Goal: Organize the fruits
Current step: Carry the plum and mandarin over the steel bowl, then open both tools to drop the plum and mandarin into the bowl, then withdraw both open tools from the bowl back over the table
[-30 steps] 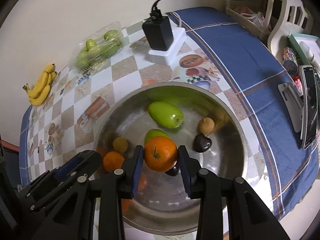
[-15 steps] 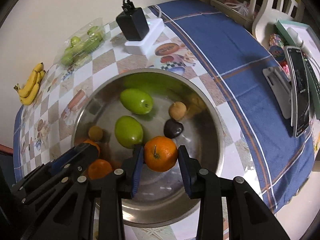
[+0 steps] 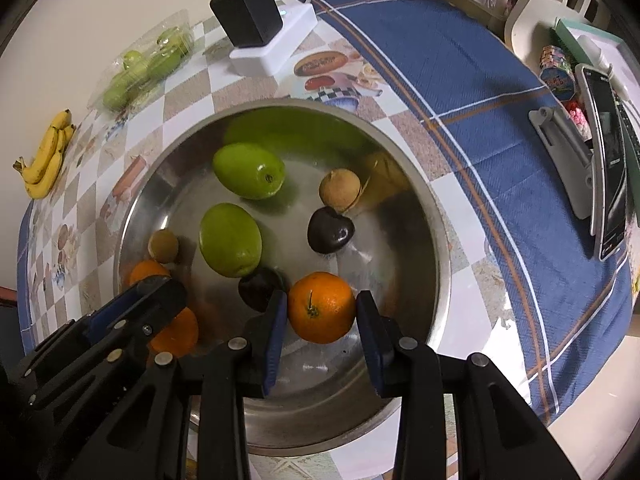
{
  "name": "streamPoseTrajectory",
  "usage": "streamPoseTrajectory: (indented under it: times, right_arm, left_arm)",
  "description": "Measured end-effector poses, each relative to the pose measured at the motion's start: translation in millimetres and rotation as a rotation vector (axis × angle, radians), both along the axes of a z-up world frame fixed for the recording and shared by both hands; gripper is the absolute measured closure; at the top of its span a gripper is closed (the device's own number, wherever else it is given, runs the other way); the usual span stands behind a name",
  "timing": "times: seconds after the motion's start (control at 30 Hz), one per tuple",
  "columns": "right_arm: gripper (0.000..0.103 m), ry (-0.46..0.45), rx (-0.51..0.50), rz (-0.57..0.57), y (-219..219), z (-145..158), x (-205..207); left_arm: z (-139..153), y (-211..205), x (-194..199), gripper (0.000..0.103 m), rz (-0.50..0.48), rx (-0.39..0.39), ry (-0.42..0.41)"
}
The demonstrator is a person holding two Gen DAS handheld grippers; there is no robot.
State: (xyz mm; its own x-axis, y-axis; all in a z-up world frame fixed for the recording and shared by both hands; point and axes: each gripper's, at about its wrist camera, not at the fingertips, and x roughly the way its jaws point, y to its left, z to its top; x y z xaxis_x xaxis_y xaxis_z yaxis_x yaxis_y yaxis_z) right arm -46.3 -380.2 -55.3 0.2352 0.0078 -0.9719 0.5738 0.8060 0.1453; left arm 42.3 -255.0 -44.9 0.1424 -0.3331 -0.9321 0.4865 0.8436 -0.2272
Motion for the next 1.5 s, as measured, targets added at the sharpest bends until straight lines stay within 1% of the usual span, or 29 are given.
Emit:
streamPoseTrajectory:
  times: [0.3,0.33,0.4,0.47,0.67,0.87,1.0,1.07,1.1,1.13,1.23,1.27,1.33,1.4,1.5]
  right_arm:
    - [0.065,0.010,-0.001,-0.014,-2,-1,-3]
    - [0.065,0.012,-0.001,-0.016,-2,-2,-3]
    - [0.065,0.011,-0.003,-0.022,-4,-1,-4]
    - [0.065,0.007,-0.011,-0.032,-5,2,-4]
    - [0.065,-0.036,-0.027,-0.037,-6,14,-5]
    - [0.065,-0.085,-0.031,-0.018,-2,25,-1]
    - [0.065,-0.091,-0.020,-0.001,3,24,2]
    - [0.059,-0.090,-0.013,0.002,4,21,5]
    - [0.052,-0.091,-0.014,0.005,5,21,6]
    - [0.050,-0.091,-0.015,0.008,5,20,7]
    - [0.049,-0.091,-0.018,0.017,8,19,11]
    - [0.048,-0.083,-0.026,0.022,9,18,13]
    - [0.045,-0.072,-0.045,0.036,13,17,16]
    - [0.044,-0.070,-0.055,0.049,16,17,16]
    - [0.043,-0.071,-0.063,0.066,21,16,19]
  left_arm:
    - [0,0,0,0.070,0.001,-0.004,0.017]
    - [1,1,0,0.069,0.001,-0.006,0.016]
    - [2,2,0,0.062,0.003,-0.006,0.012]
    - [4,4,0,0.058,0.009,-0.017,0.015]
    - [14,9,2,0.058,0.023,-0.039,0.003]
    - [23,21,7,0.058,0.059,-0.040,-0.021]
    - [24,36,13,0.057,0.106,-0.025,-0.037]
    - [24,45,17,0.054,0.136,-0.012,-0.043]
    - [23,51,20,0.051,0.155,-0.006,-0.043]
    - [22,55,22,0.051,0.169,0.000,-0.042]
    - [16,71,30,0.046,0.219,0.029,-0.033]
    - [12,77,33,0.044,0.239,0.041,-0.028]
    - [5,88,37,0.040,0.273,0.064,-0.016]
    - [-4,99,42,0.033,0.316,0.090,0.002]
    - [-16,115,46,0.032,0.369,0.116,0.029]
